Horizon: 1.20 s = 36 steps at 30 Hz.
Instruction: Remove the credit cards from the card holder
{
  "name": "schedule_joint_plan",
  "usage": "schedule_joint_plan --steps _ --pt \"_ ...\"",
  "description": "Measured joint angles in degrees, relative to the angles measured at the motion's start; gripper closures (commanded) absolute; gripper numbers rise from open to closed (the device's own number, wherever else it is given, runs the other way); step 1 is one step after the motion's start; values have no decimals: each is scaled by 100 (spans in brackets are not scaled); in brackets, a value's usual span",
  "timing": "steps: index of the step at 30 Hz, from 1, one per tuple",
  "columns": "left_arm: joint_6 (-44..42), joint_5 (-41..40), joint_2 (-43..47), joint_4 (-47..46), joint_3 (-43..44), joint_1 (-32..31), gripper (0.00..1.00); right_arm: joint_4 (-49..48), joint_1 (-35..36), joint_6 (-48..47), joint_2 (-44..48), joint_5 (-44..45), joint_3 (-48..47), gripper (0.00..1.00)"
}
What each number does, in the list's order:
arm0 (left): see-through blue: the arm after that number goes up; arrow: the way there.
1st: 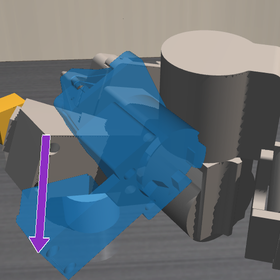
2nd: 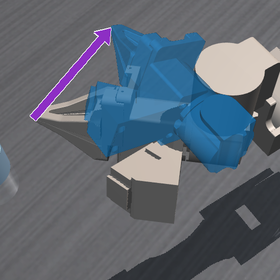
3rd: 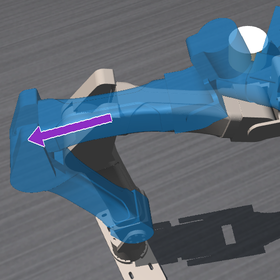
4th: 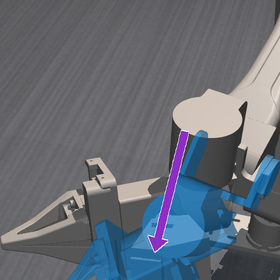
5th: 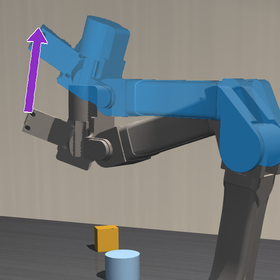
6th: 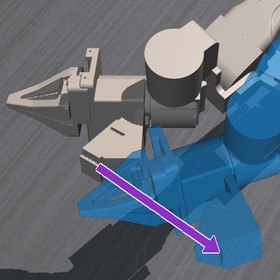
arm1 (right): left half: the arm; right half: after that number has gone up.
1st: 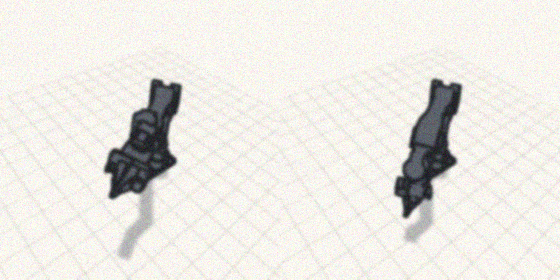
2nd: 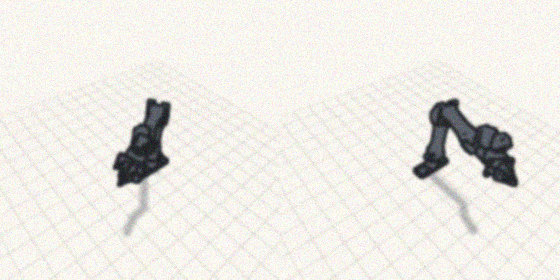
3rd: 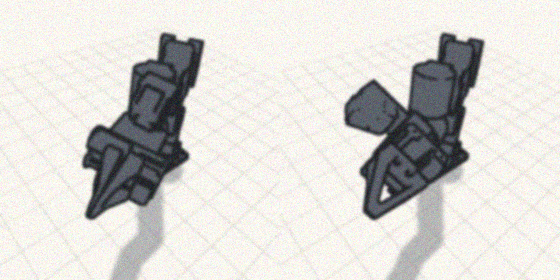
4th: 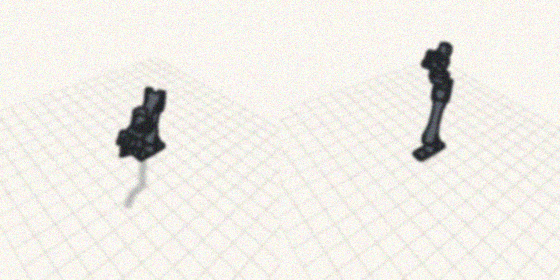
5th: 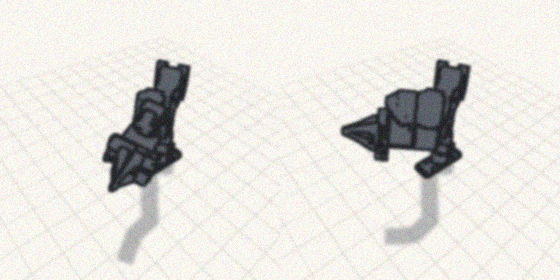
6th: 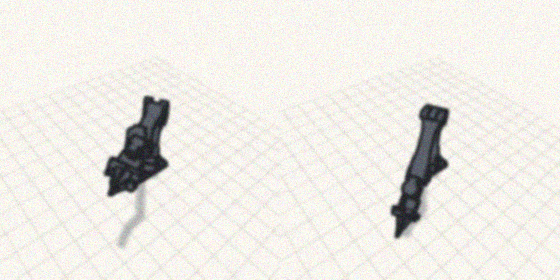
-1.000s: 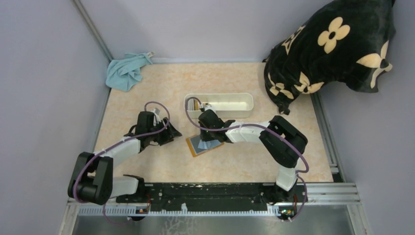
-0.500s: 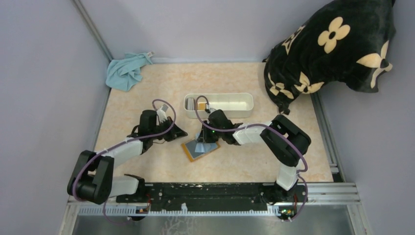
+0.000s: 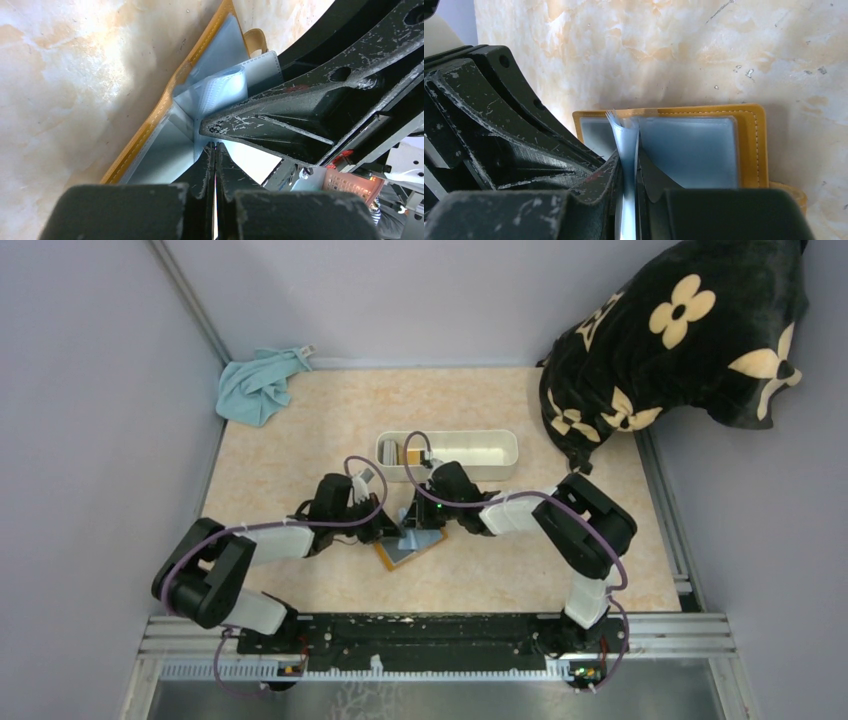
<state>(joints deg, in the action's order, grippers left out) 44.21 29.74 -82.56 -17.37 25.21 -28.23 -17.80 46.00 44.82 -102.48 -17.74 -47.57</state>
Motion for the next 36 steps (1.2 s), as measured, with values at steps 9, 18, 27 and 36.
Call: schedule_joint_plan --steps 9,18,27,36 --pt "-103 -348 354 361 35 -2 100 -166 -81 83 0 -87 0 87" --pt "-219 -699 426 664 37 -2 100 -240 -81 85 0 -138 7 87" --pt "-378 -925 625 896 -13 -2 100 -286 -81 87 0 -188 35 87" --pt "-304 -778 389 568 -129 -13 100 -306 -90 87 0 -221 68 73"
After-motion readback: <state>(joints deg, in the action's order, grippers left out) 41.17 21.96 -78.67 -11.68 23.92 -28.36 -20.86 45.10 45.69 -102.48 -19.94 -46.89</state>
